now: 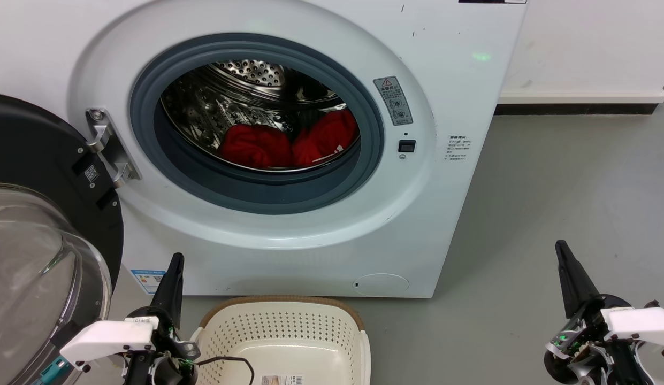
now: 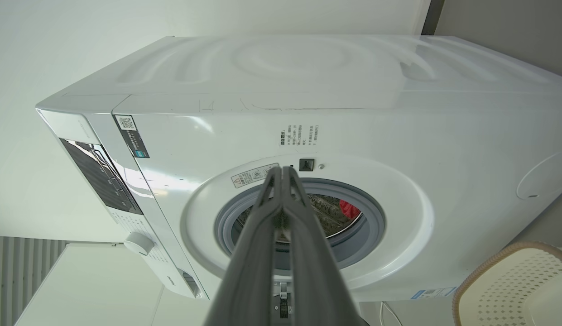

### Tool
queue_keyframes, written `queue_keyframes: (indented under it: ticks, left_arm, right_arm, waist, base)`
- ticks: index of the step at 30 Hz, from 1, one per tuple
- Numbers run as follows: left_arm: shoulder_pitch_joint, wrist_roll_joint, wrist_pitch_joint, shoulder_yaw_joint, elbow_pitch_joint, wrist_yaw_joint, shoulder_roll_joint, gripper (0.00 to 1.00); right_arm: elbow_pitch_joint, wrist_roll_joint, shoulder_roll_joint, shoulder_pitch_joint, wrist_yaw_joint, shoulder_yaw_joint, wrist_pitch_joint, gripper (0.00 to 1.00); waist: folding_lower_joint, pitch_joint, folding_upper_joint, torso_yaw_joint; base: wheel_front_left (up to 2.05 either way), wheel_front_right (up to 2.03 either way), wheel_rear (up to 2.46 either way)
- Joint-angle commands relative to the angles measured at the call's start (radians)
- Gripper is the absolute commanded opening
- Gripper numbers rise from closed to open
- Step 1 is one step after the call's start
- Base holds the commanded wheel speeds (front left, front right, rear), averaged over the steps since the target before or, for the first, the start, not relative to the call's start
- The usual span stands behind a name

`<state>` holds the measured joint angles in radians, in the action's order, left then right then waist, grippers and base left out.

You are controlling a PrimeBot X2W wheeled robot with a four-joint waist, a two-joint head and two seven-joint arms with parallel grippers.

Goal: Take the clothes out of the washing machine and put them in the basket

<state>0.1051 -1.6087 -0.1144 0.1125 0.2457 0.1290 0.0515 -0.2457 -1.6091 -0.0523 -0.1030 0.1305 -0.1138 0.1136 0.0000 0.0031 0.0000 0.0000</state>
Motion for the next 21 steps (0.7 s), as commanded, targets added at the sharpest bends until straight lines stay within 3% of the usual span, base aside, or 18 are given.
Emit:
queue_keyframes:
  ticks: [1,21]
  left_arm:
    - [0.008,-0.001,0.000,0.002,-0.002,0.004,-0.002,0.00]
    - [0.008,-0.001,0.000,0.002,-0.003,0.004,-0.002,0.00]
  right_arm:
    - [0.002,0.001,0.004,-0.013,0.000,0.001,0.000,0.00]
    - [0.002,0.001,0.004,-0.013,0.000,0.001,0.000,0.00]
  waist:
    - [0.0000,0.000,0.0000,0.000]
    - [0.0000,0.000,0.0000,0.000]
  base:
    - [0.00,0.00,0.00]
    - [0.00,0.00,0.00]
